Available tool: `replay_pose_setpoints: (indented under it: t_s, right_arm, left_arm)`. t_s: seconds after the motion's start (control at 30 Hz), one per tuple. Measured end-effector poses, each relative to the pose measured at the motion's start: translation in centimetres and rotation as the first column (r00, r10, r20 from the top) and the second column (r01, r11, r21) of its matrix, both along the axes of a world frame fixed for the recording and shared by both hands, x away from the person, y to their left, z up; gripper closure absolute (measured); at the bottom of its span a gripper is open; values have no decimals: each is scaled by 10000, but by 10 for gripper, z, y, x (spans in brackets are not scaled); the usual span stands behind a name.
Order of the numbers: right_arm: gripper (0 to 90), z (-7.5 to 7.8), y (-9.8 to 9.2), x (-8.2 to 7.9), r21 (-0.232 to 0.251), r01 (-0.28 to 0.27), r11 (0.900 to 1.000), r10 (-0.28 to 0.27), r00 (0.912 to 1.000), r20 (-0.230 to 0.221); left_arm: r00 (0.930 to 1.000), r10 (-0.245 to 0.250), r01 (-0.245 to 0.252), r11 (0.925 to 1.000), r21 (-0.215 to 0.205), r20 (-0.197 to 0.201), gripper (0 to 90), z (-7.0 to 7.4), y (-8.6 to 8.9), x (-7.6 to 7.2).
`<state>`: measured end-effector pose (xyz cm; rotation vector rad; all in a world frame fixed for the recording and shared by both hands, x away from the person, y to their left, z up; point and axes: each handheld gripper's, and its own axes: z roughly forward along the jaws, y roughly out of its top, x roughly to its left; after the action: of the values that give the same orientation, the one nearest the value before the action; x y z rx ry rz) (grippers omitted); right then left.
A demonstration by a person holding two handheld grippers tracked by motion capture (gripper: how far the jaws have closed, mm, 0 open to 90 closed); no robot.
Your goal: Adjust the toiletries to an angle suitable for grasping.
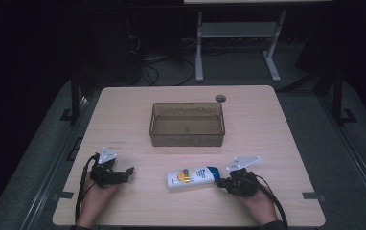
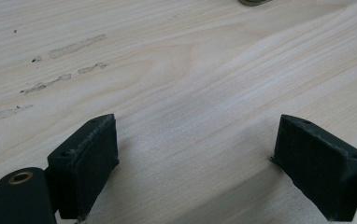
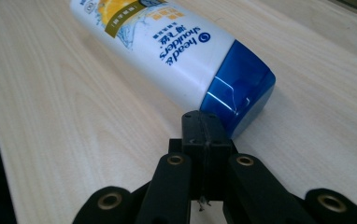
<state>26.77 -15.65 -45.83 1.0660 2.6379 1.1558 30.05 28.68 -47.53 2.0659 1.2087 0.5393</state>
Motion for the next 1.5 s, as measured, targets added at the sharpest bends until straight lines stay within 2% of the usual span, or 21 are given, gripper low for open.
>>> replay_pose_setpoints:
  t_s: [0.27,0.57,0.7,1.03,1.3,1.5]
  right_arm:
    - [894,2,0,14,104,119,9999,-122,9996,240]
    - [894,3,5,26,-106,186,9998,-181,9987,486]
    - [895,3,9,37,-86,278,9996,-271,9972,702]
    - [895,3,16,55,151,405,9991,-415,9965,727]
    - [894,2,17,66,126,588,9982,-595,9958,692]
    - [894,1,17,67,103,526,9986,-531,9966,629]
  left_arm:
    - [10000,2,-2,10000,-6,-4,122,0,0,0]
    - [10000,2,-2,10000,-3,-1,123,0,0,0]
    - [10000,1,-1,10000,-4,-5,122,0,0,0]
    - [10000,3,-3,10000,-7,-4,123,0,0,0]
    - [10000,-11,11,10000,1,-24,122,0,0,0]
    - [10000,-14,14,10000,7,-26,122,0,0,0]
